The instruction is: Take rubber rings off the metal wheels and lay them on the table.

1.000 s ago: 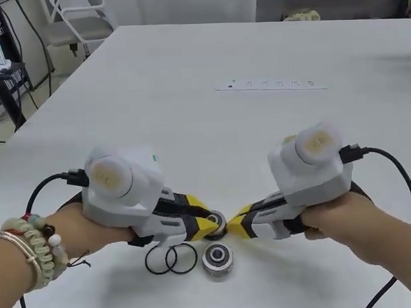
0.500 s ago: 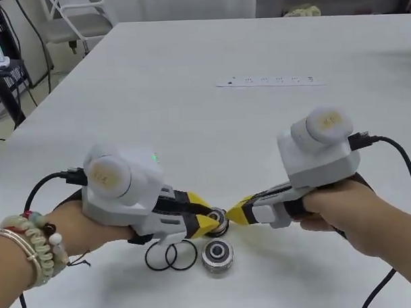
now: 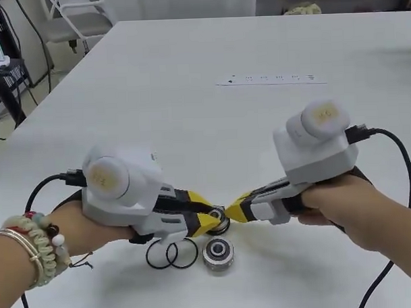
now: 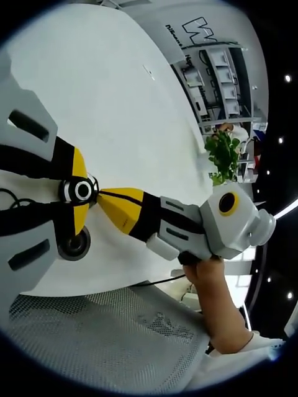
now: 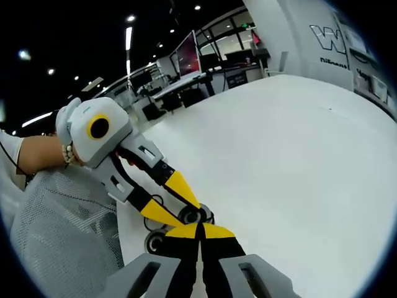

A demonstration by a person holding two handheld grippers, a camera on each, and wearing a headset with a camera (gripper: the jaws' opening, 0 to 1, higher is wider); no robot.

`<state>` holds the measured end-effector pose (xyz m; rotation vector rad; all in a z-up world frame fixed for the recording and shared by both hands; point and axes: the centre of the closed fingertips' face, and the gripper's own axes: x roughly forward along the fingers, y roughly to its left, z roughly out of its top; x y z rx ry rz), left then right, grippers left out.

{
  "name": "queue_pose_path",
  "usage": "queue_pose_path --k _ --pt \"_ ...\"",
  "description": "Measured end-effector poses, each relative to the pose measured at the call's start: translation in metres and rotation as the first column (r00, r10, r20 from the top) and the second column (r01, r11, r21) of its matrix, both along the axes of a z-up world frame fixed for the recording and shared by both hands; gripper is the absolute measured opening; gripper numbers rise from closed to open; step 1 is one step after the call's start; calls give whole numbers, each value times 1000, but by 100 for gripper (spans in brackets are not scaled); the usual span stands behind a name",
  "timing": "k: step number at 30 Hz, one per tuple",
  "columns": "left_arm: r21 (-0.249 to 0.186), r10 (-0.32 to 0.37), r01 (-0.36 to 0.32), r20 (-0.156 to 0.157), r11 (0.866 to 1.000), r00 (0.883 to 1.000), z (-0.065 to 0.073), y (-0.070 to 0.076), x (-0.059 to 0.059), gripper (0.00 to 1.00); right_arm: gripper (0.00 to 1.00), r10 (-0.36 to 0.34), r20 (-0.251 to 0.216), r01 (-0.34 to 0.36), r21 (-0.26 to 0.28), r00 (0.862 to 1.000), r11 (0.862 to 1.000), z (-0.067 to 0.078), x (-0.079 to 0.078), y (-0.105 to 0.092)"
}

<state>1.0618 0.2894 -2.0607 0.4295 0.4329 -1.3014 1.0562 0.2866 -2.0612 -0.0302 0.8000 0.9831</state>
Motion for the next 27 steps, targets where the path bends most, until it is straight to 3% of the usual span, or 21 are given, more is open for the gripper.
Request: queue_pose_path --k 7,9,11,12,13,14,16,22,27 --pt "0 -3 3 3 1000 1000 0 -1 0 7 0 7 2 -7 6 1000 1000 2 1 0" --pt "-2 -1 1 3 1000 1000 0 -2 0 7 0 18 5 -18 33 1000 999 7 0 5" --pt "-5 6 -6 5 1000 1000 0 -3 1 7 0 6 27 -12 197 1000 980 38 3 27" --pt "-4 11 -11 7 1000 1000 0 -3 2 7 0 3 5 -3 63 1000 998 25 2 15" --pt "-4 13 -13 4 1000 1000 -1 -3 2 7 0 28 119 -27 -14 992 1000 22 12 10" --pt "-5 13 -13 3 1000 1000 -1 -3 3 7 0 41 82 -42 18 996 999 22 5 14" --pt "-7 14 -14 3 1000 1000 -1 -3 3 7 0 6 40 -8 54 999 999 20 7 12" --pt "-8 38 -38 -4 999 999 -1 -4 3 7 0 -34 32 33 27 999 999 15 10 4" --pt "1 49 -49 -9 999 999 0 -5 3 7 0 -52 17 53 -13 998 999 2 9 -1"
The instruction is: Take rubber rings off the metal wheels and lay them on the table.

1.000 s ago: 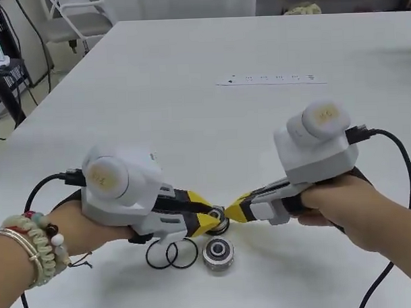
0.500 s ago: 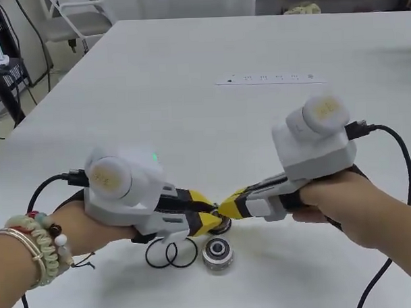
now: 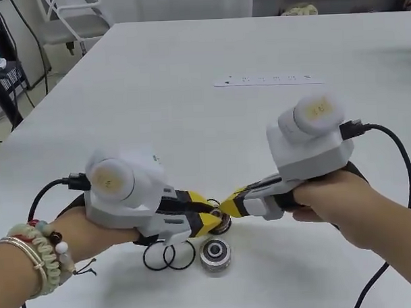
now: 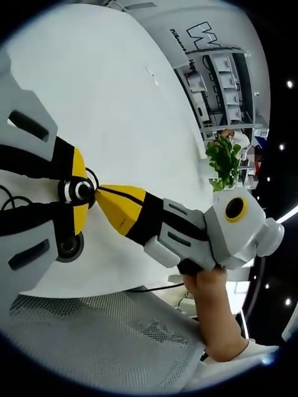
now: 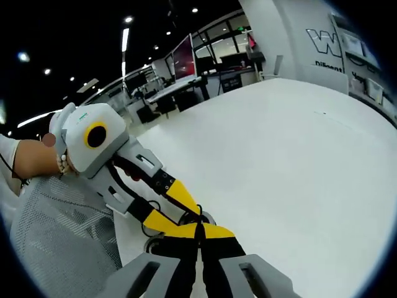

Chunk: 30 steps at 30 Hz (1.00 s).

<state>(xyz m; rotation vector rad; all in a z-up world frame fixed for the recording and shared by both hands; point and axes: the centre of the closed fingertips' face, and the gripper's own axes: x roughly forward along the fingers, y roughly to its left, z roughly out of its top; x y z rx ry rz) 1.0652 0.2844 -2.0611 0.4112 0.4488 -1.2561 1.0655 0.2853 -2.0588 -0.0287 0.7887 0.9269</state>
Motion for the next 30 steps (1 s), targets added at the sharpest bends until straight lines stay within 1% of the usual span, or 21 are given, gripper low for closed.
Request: queue_pose_path --k 3,5,6,7,9,11,13,14,15,16,17,18,19,20,22,23,26,30 --pt "16 -6 6 4 1000 1000 0 0 -1 7 0 -7 -13 7 7 1000 1000 -1 1 1" --pt "29 -30 30 10 999 1000 1 0 -3 8 0 -10 -14 10 6 1000 1000 0 0 1" --pt "38 -51 50 6 998 999 2 0 -6 11 0 -11 -12 11 6 1000 1000 -1 0 1" --pt "47 -60 60 12 997 998 4 1 -6 13 0 -10 -14 10 7 1000 1000 -1 0 1" --pt "32 -54 53 12 998 998 8 1 -5 19 0 -13 -16 13 17 1000 1000 0 0 2" --pt "12 -49 49 -15 999 999 14 2 -6 24 0 -20 -12 20 18 1000 1000 2 0 1" --pt "16 -61 61 -14 998 998 19 3 -9 28 0 -26 -12 27 26 1000 999 3 2 1" --pt "30 -81 81 -16 996 997 22 5 -12 33 0 -28 -12 29 29 1000 999 4 2 0" --pt "31 -82 83 -14 996 996 25 5 -13 37 0 -30 -11 30 30 999 999 4 2 0" --pt "35 -85 85 -12 996 996 31 6 -13 43 0 -32 -7 33 31 999 999 6 1 0" --pt "32 -88 88 -6 996 996 37 5 -14 50 0 -34 -4 34 32 999 999 7 2 0" --pt "26 -99 99 0 995 995 45 4 -16 55 0 -36 -3 36 34 999 999 8 2 0" --pt "29 -110 110 2 994 994 50 4 -19 59 0 -36 -2 36 36 999 999 8 1 0" --pt "38 -128 128 12 991 992 54 4 -21 61 0 -36 -2 36 38 999 999 8 2 0" --pt "67 -169 166 48 984 984 61 7 -26 60 0 -36 4 36 37 999 999 9 3 -1" --pt "80 -174 170 55 982 983 63 10 -28 61 0 -35 8 34 37 999 999 10 3 0" --pt "84 -169 163 59 983 984 69 15 -32 63 0 -37 13 37 46 999 998 14 4 0" --pt "68 -153 149 66 987 986 81 23 -37 72 0 -39 17 38 56 999 998 17 5 0"
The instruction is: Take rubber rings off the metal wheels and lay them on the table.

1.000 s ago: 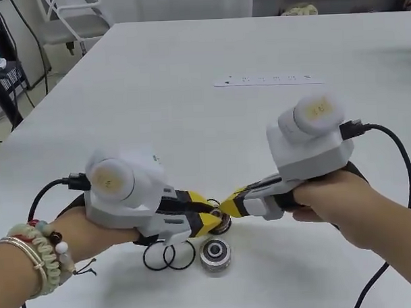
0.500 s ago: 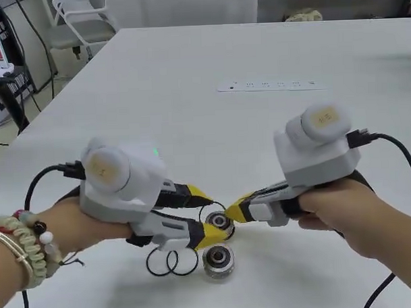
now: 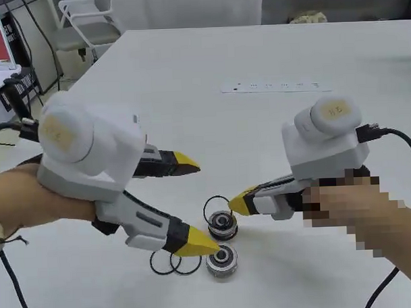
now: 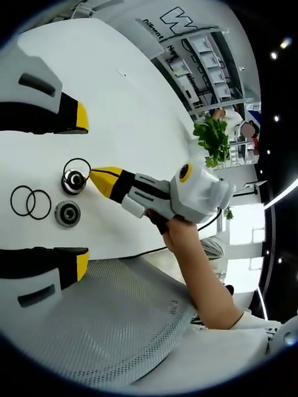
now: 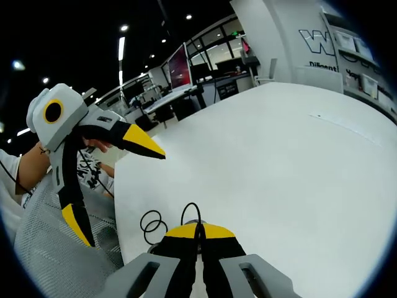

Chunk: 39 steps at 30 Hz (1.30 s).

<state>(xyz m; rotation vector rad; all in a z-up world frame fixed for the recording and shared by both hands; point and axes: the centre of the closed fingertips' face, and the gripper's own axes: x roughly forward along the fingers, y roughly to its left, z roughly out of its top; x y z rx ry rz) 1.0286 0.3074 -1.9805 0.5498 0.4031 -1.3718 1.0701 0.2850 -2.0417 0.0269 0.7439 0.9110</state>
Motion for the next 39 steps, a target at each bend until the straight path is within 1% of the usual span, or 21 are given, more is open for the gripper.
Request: queue_pose_path --k 2,4,6,9,10,13,14,18,21,23,24,26,28,30,31,32,33,36,38,39 --pt "-5 13 -13 3 1000 1000 6 6 -2 73 0 -3 4 3 4 1000 1000 2 0 0" --pt "-10 20 -20 9 1000 1000 11 10 -3 71 0 -8 9 7 10 1000 1000 4 1 0" --pt "-25 46 -45 23 999 999 21 22 -5 72 0 -12 19 12 24 1000 1000 10 1 1" --pt "-35 81 -80 33 996 996 29 33 -6 74 0 -13 29 12 41 999 999 15 3 1" --pt "-38 105 -104 30 994 994 32 39 -8 75 0 -12 33 10 44 999 999 17 3 2" --pt "-46 125 -123 38 991 991 36 50 -17 77 0 -7 45 5 47 999 999 21 2 4" --pt "-49 141 -139 40 989 989 37 55 -20 78 0 -5 47 3 49 999 999 22 2 5" --pt "-56 191 -189 32 980 981 36 70 -26 82 0 6 57 -9 55 998 998 27 0 10" --pt "-63 229 -227 20 972 973 33 80 -27 82 0 13 61 -17 65 998 998 31 -1 13" --pt "-63 253 -252 9 966 968 28 86 -29 82 0 18 62 -23 74 998 997 33 -2 15" --pt "-60 271 -270 0 961 963 25 89 -30 83 0 22 64 -27 78 998 997 34 -2 17" --pt "-56 298 -299 -16 953 954 18 93 -32 83 0 28 65 -33 84 998 996 36 -4 20" --pt "-59 316 -317 -23 947 948 13 94 -34 80 0 35 64 -41 97 997 994 38 -6 23" --pt "-57 313 -315 -37 948 949 9 93 -39 78 0 30 48 -36 125 998 992 40 -7 28" --pt "-53 314 -317 -45 947 948 5 93 -41 79 0 32 22 -35 158 999 987 41 -10 34" --pt "-46 318 -320 -46 946 947 1 93 -42 79 0 38 12 -40 169 999 985 41 -11 36" --pt "-39 321 -323 -44 946 946 -2 93 -42 79 0 40 8 -41 172 999 984 41 -12 38" --pt "12 320 -320 -25 947 947 -12 98 -44 79 0 56 1 -55 172 998 983 39 -16 45" --pt "7 325 -325 -25 946 946 -13 99 -43 80 0 72 -4 -70 170 997 983 37 -20 49" --pt "-4 333 -333 -37 943 942 -13 99 -43 80 0 79 -6 -77 174 997 982 37 -22 51"
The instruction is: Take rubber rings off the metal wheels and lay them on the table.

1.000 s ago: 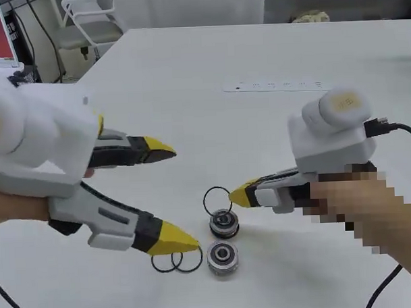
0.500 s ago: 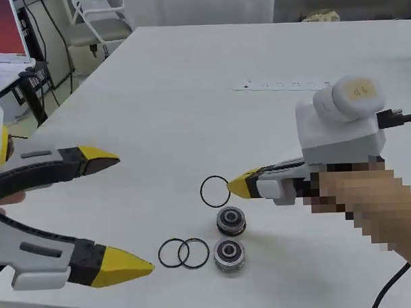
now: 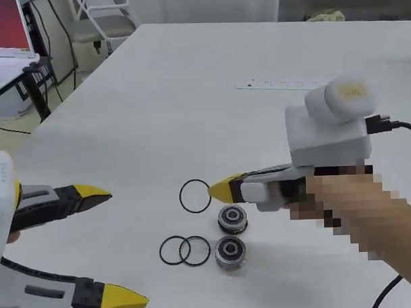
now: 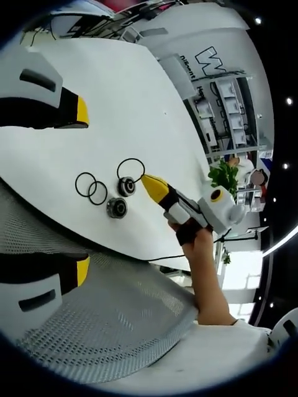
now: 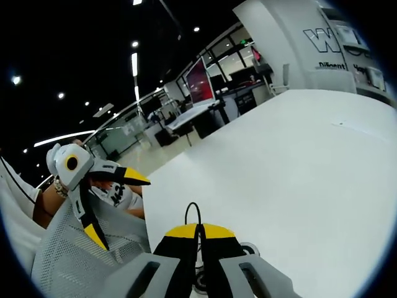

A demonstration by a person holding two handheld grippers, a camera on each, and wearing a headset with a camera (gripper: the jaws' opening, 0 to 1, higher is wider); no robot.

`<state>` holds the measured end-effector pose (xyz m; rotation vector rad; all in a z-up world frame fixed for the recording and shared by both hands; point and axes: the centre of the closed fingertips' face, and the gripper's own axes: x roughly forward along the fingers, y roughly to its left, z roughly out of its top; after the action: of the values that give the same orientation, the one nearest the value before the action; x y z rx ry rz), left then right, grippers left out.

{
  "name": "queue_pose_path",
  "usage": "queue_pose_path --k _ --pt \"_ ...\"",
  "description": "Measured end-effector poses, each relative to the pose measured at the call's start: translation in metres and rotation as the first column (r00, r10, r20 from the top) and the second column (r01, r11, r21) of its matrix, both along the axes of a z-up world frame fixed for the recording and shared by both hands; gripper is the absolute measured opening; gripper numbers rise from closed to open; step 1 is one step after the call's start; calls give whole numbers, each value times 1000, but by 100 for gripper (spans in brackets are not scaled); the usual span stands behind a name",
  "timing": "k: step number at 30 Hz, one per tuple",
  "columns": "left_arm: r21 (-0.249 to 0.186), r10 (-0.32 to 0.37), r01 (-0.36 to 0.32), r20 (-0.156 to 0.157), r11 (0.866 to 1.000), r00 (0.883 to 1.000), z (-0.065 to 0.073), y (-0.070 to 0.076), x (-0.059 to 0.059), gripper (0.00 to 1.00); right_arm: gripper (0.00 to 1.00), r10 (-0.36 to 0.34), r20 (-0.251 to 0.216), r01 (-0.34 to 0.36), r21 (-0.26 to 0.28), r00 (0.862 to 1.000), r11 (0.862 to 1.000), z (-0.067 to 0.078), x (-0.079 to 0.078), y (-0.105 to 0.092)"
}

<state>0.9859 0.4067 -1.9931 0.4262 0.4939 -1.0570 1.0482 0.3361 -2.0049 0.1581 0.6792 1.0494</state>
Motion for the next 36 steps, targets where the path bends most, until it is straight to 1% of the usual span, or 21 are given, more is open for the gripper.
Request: queue_pose_path --k 2,5,9,12,14,15,17,19,20,21,23,26,31,36 --pt "-22 14 -15 -25 1000 1000 0 0 0 80 0 11 -9 -11 2 1000 1000 -1 -3 4" --pt "-36 13 -14 -24 999 1000 1 -1 1 81 0 29 -12 -29 2 999 1000 -3 -7 9" --pt "-35 4 -5 -29 999 1000 -3 -1 0 82 0 48 -28 -48 -8 998 999 -9 -12 13" --pt "-38 20 -22 -44 999 999 -5 0 1 82 0 69 -35 -70 -27 997 997 -16 -17 18" --pt "-42 35 -36 -41 998 999 -4 1 3 82 0 76 -38 -77 -34 996 996 -19 -17 20" --pt "-53 38 -40 -39 998 999 -3 2 4 82 0 79 -40 -80 -37 996 996 -20 -18 21" --pt "-78 50 -54 -54 995 997 -1 0 4 82 0 86 -46 -88 -50 995 995 -25 -19 22" --pt "-76 55 -59 -51 995 997 -2 1 5 81 0 93 -50 -96 -62 994 993 -29 -21 23" --pt "-64 60 -63 -51 996 997 -4 3 6 80 0 97 -54 -101 -73 994 992 -32 -22 23" --pt "-53 65 -68 -58 996 996 -6 5 7 80 0 101 -59 -106 -86 993 991 -36 -23 23" --pt "-55 65 -69 -59 996 996 -6 5 6 81 0 107 -64 -112 -92 992 989 -39 -25 23" --pt "-70 60 -64 -54 996 997 -4 4 6 81 0 124 -82 -132 -107 989 985 -45 -31 25" --pt "-57 59 -63 -57 996 997 -8 5 7 82 0 150 -88 -161 -137 985 977 -53 -37 28" --pt "-55 58 -61 -59 997 997 -9 6 7 82 0 153 -88 -165 -154 984 974 -56 -38 27"
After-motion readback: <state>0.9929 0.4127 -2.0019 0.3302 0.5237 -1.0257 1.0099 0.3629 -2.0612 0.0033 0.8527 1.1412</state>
